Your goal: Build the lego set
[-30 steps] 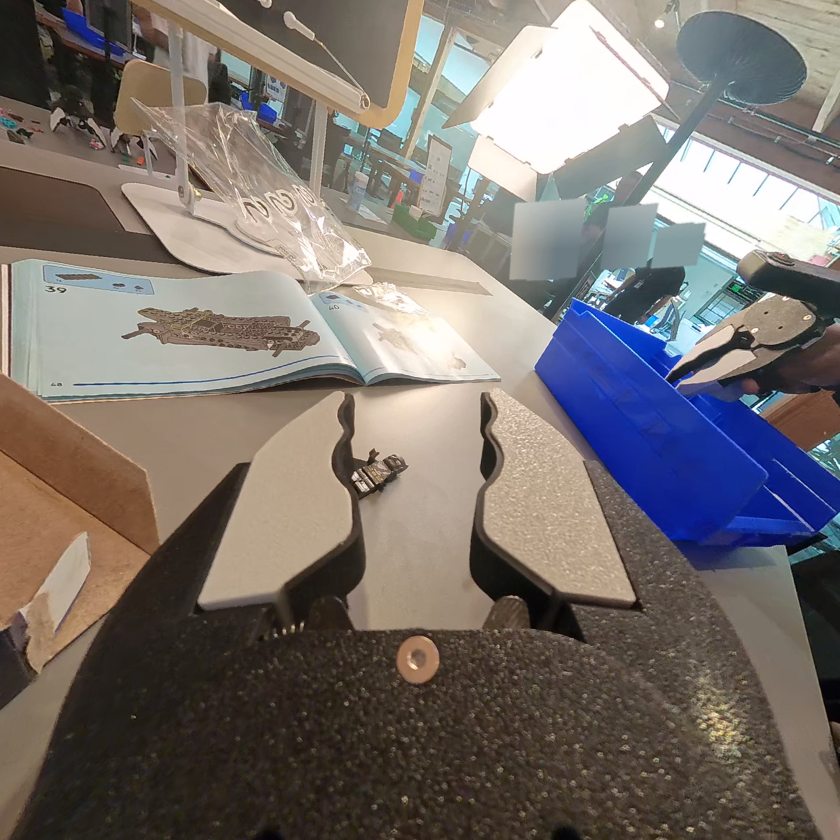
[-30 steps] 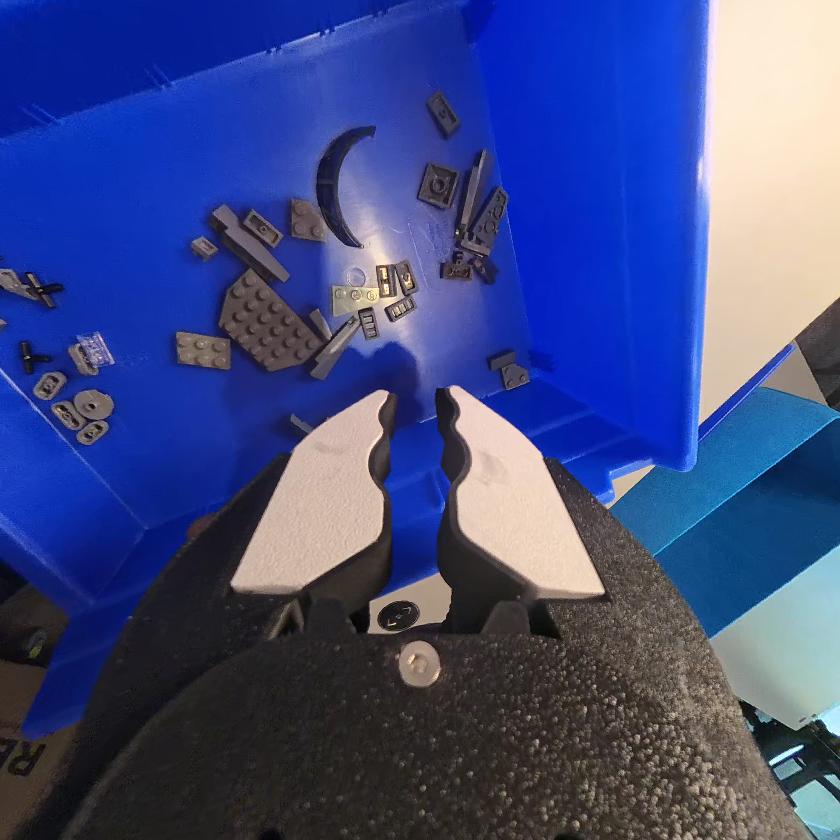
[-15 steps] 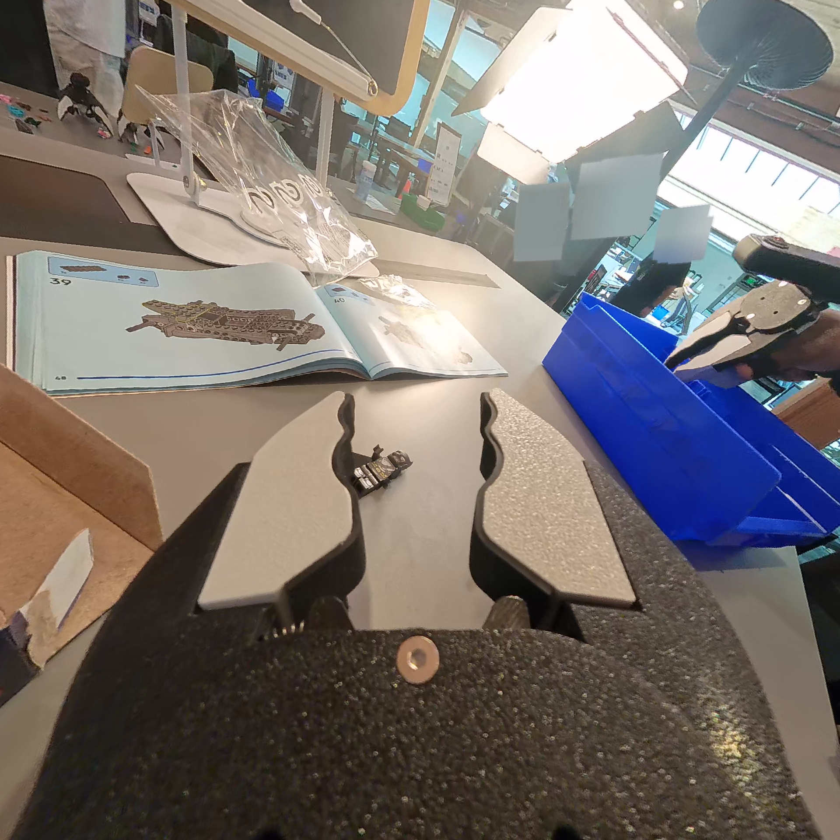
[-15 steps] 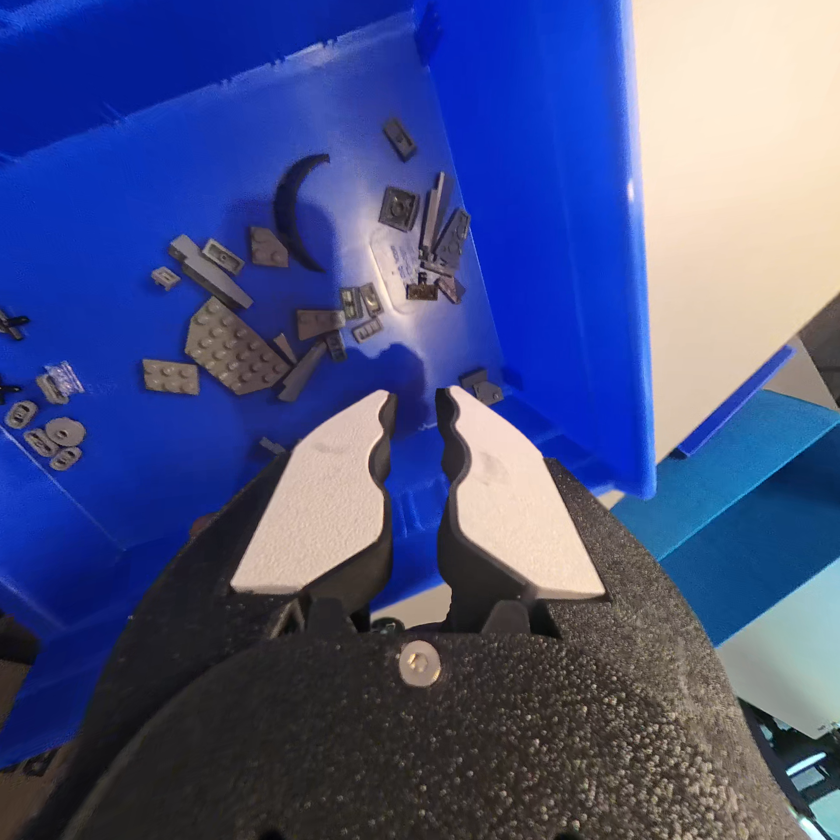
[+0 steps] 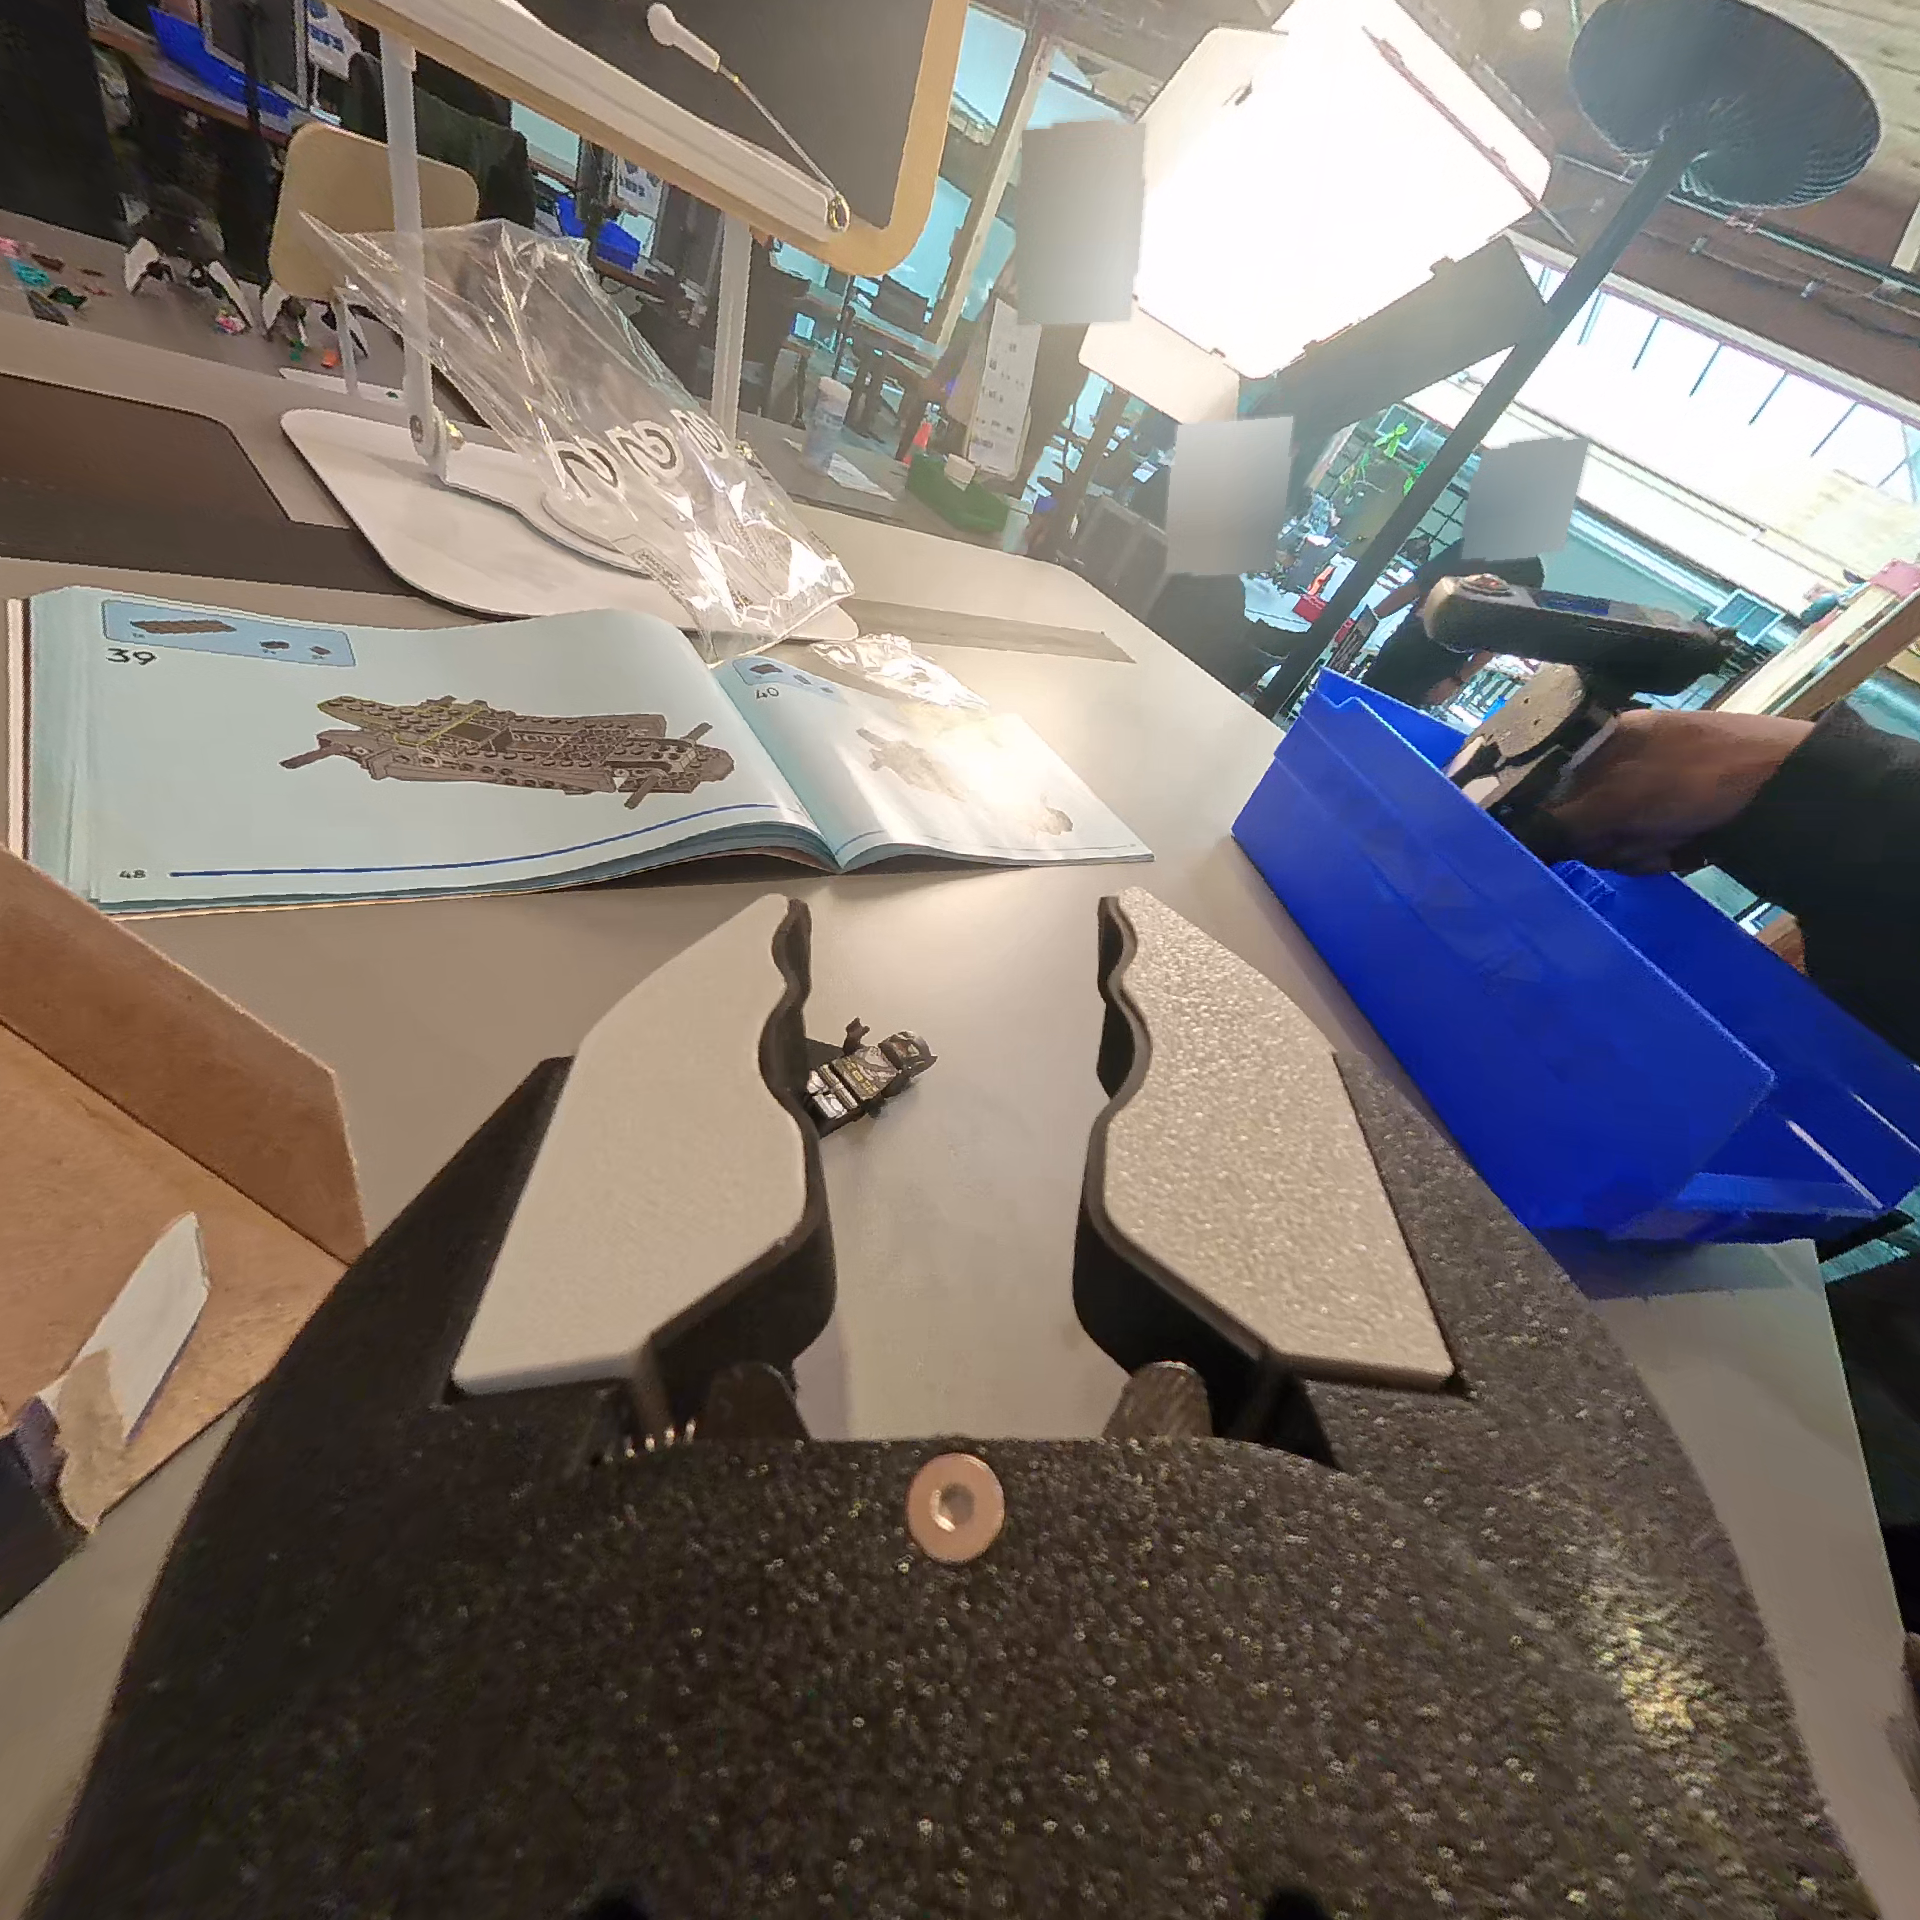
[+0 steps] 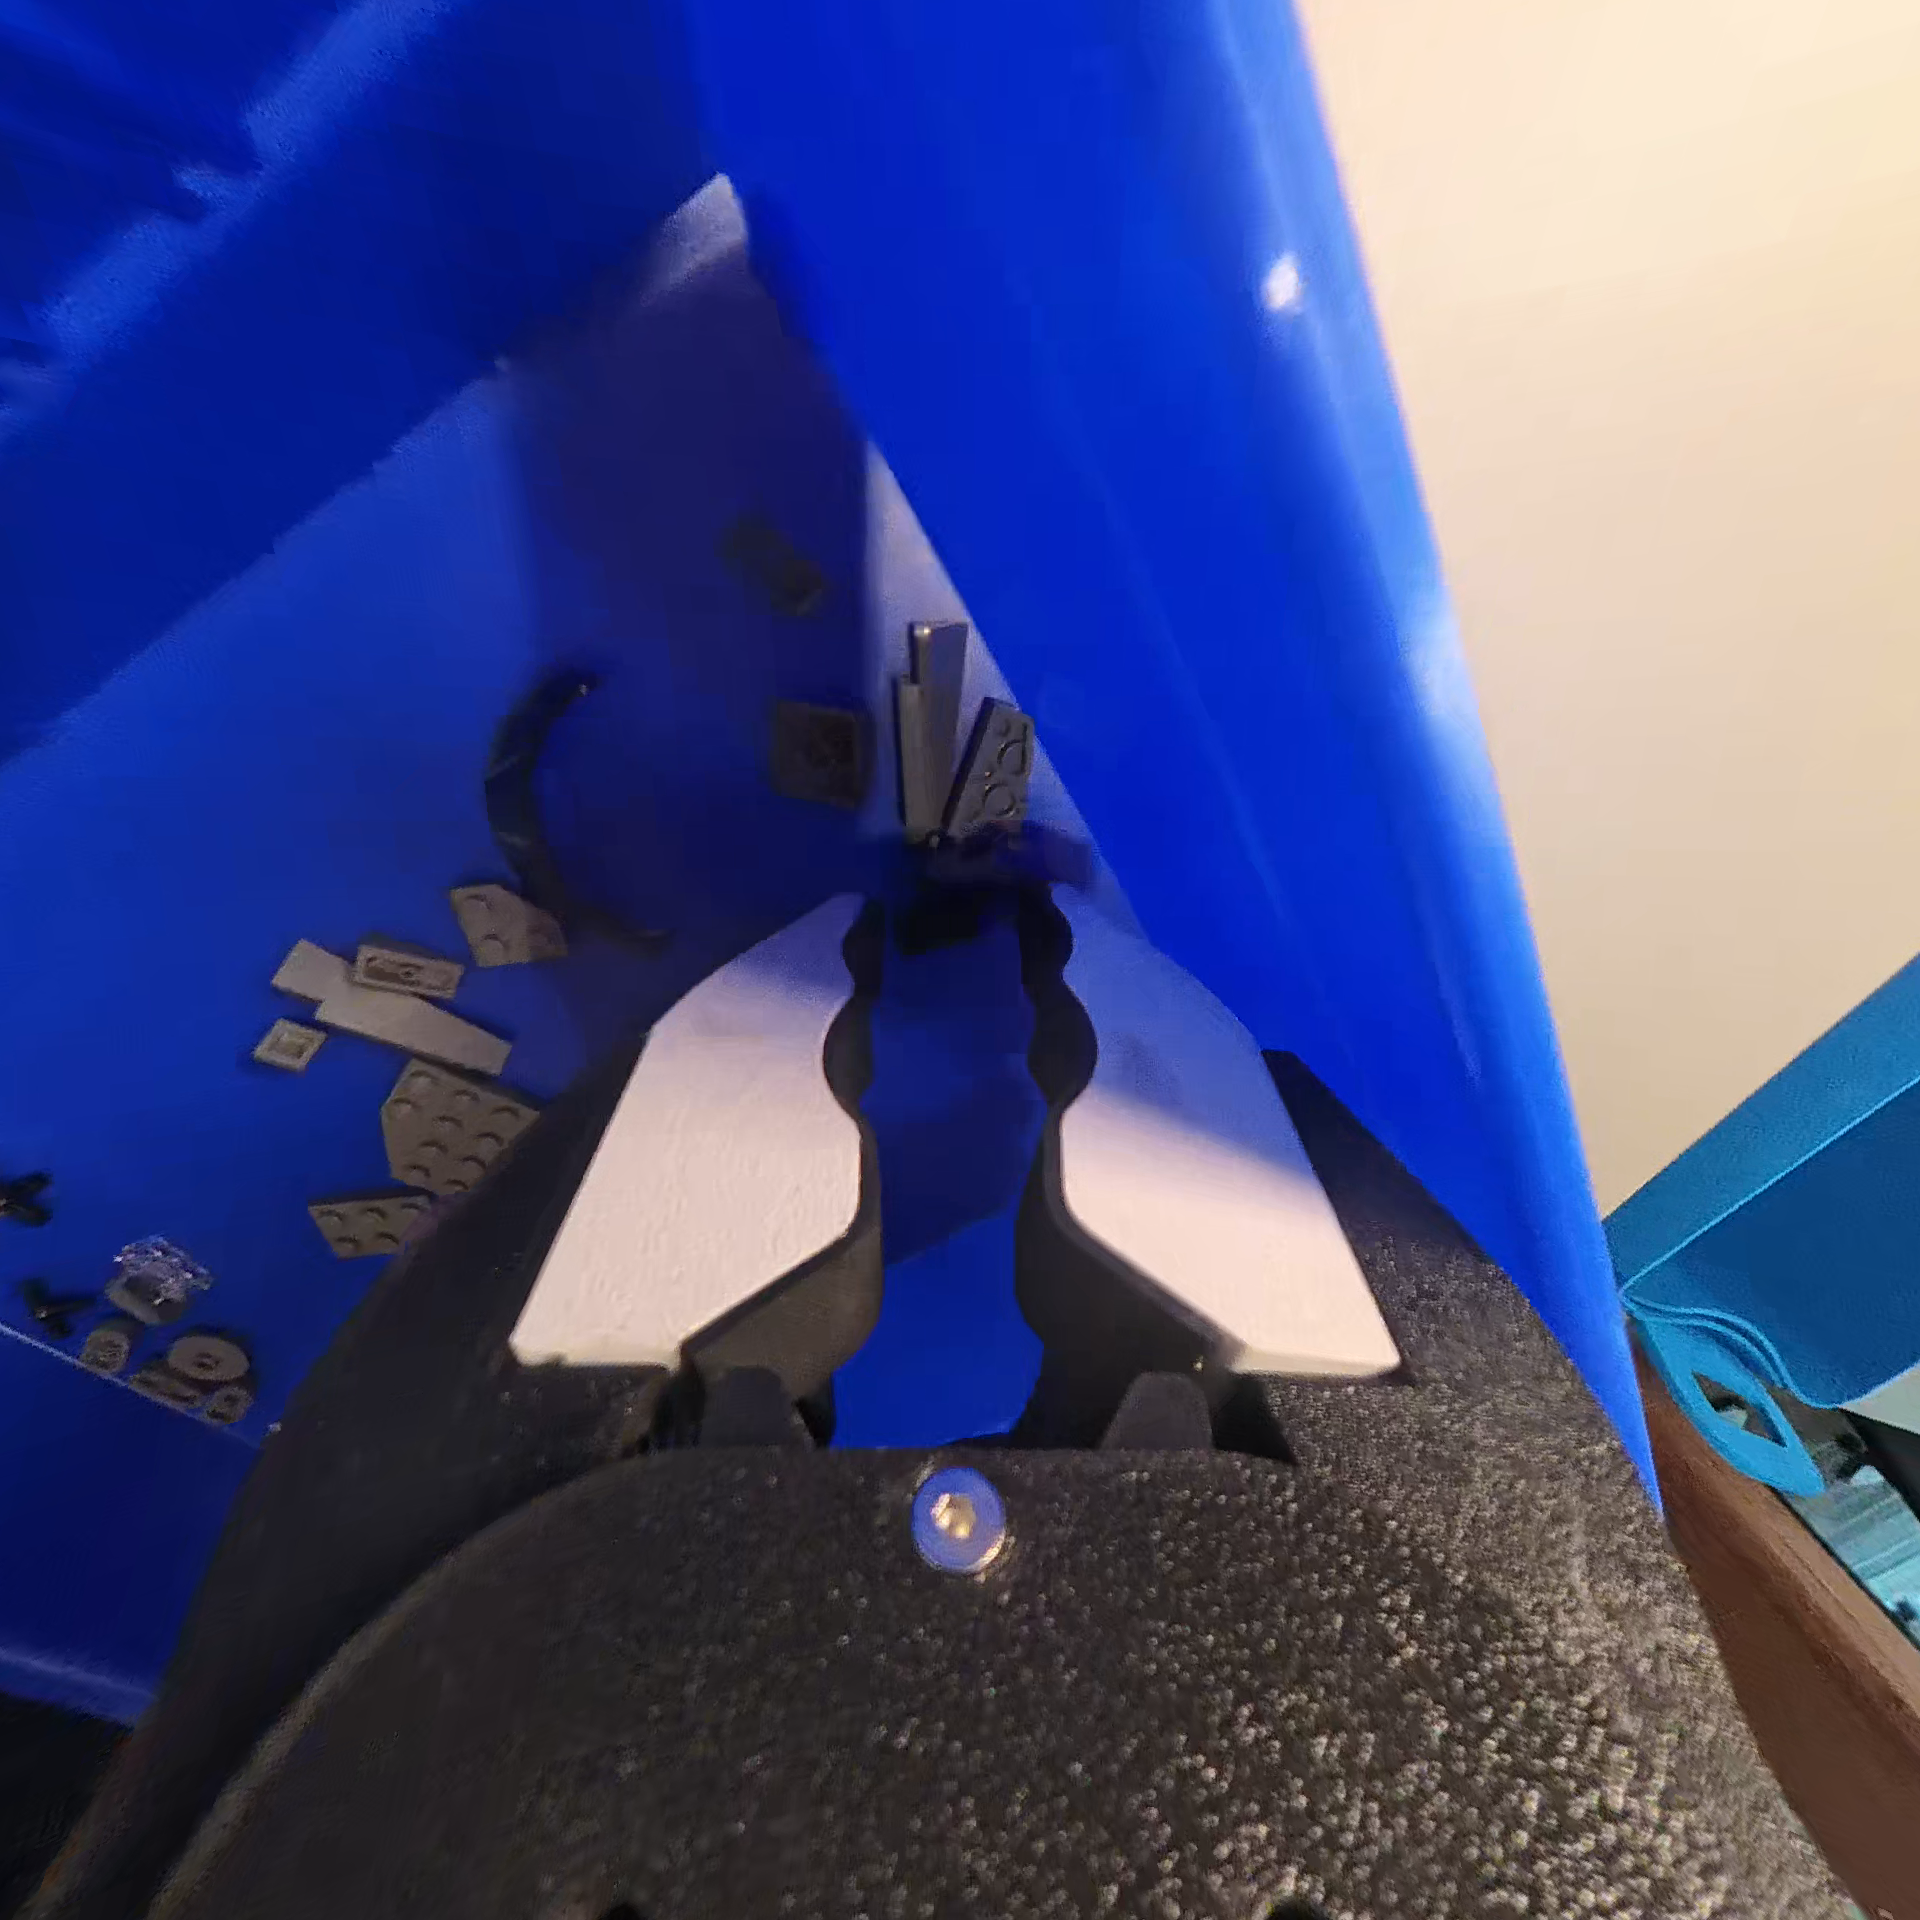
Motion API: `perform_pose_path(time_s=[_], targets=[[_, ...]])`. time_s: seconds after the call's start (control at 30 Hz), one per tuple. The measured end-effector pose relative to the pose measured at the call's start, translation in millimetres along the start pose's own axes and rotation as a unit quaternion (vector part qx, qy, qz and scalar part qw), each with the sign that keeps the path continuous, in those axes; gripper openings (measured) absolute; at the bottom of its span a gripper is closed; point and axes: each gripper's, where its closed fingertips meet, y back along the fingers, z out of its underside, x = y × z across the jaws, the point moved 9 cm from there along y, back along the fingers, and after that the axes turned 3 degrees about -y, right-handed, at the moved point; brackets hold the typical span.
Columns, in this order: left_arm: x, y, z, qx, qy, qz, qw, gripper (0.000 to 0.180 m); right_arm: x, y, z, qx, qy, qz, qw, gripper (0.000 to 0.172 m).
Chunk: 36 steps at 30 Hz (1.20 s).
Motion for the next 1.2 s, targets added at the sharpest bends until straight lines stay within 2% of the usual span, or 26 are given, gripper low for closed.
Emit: perform_pose_path(time_s=[0.23,0.43,0.67,1.0,1.2], targets=[[-0.1,-3.0,0.6,-0.013,0.002,0.005,1.000,0.054,0.4,-8.6,-2.4,-0.013,-0.007,-0.026,1.000,0.024],[-0.2,-3.0,0.6,-0.013,0.002,0.005,1.000,0.054,-2.7,-9.7,-4.7,0.000,-0.001,-0.051,0.999,0.004],[0.0,-2.3,0.5,-0.010,0.002,0.006,1.000,0.054,-10.4,1.0,0.0,0.020,0.012,-0.058,0.998,0.003],[0.1,-2.2,0.6,-0.009,0.001,0.004,1.000,0.054,-44.9,56.2,20.0,0.111,0.052,-0.069,0.990,0.002],[-0.5,-1.7,0.4,-0.007,0.003,0.003,1.000,0.054,-131.8,127.6,52.4,0.204,0.136,-0.097,0.965,0.002]])
